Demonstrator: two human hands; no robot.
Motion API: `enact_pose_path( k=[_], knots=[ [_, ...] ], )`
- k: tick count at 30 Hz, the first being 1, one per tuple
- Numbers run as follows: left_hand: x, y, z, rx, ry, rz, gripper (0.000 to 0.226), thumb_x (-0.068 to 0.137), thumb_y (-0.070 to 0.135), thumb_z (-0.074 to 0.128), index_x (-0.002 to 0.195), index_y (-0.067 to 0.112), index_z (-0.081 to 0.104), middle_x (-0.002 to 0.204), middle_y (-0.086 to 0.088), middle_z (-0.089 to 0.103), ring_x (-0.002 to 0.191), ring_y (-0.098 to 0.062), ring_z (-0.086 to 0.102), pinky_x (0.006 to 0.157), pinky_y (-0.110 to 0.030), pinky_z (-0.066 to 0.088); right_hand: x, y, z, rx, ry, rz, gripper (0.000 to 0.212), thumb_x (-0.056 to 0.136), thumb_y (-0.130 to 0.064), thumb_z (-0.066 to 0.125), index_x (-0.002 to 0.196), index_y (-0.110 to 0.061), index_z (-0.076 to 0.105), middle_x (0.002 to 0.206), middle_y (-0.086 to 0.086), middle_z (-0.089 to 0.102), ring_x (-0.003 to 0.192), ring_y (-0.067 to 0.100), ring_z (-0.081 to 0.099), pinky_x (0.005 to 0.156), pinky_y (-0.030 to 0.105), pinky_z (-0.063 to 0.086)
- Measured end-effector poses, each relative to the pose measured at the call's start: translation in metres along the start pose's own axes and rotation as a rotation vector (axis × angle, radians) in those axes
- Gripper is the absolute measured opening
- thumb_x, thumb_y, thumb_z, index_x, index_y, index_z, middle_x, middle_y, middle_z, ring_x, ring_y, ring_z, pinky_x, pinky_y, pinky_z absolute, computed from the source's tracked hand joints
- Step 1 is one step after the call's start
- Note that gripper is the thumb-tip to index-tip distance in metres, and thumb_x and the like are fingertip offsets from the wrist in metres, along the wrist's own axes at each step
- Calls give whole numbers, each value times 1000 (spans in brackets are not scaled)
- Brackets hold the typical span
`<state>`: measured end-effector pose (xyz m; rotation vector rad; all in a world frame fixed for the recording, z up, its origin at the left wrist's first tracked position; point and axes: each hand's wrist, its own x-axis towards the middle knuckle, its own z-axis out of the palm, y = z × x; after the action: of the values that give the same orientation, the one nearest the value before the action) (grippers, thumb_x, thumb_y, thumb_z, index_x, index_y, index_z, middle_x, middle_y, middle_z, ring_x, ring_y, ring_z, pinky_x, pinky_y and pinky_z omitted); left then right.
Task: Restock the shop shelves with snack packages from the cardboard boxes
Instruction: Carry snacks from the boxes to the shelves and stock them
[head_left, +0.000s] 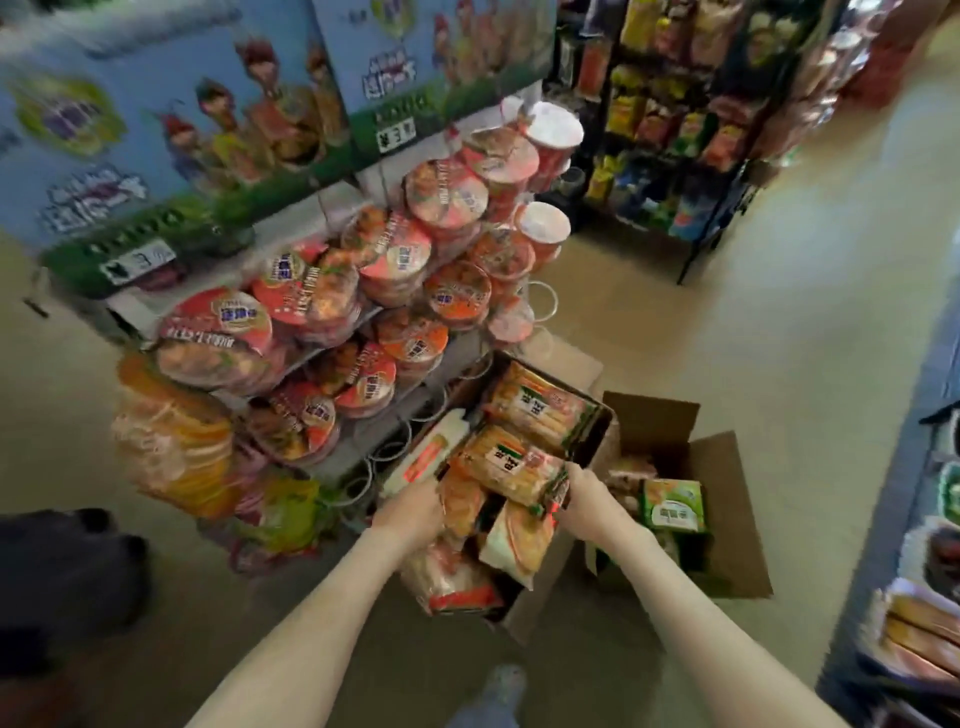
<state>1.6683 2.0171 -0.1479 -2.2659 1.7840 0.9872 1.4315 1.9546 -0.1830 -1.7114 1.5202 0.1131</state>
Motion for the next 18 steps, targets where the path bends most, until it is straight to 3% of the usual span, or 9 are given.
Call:
enact_pose_path(
  k=[2,5,9,14,18],
  knots=[
    [19,-18,7,0,-33,-30,34,97,29,40,127,17,52,125,-7,60,110,-28,60,84,-33,50,21,-3,22,-44,-34,69,83,81,-41,58,150,-22,15,142,4,42,127,28,45,100,42,46],
    [49,-25,27,-46,-72,-72,30,96,23,41,123,16,52,121,-6,60,107,-27,60,82,-32,50,27,-26,29,-188,-60,111,84,89,-33,60,152,-14,8,152,9,25,138,30,28,108,40,35],
    [89,-14,65,-165,-125,-111,32,97,27,39,126,18,50,122,-6,59,107,-26,58,91,-37,49,78,-13,49,-280,-92,156,101,82,-50,63,153,-17,0,160,8,4,146,31,9,117,45,19],
    [131,10,102,-242,-136,-139,46,97,24,42,142,17,34,136,-7,49,122,-27,49,101,-39,43,139,14,55,-365,-88,159,116,73,-68,62,151,-19,-9,160,12,-10,147,31,-8,119,49,1],
    [146,22,118,-324,-125,-204,63,100,33,38,152,20,5,128,-8,57,107,-23,57,88,-34,46,166,22,60,-421,-201,98,122,69,-74,61,150,-24,-17,159,11,-16,146,31,-13,118,52,-5]
  ],
)
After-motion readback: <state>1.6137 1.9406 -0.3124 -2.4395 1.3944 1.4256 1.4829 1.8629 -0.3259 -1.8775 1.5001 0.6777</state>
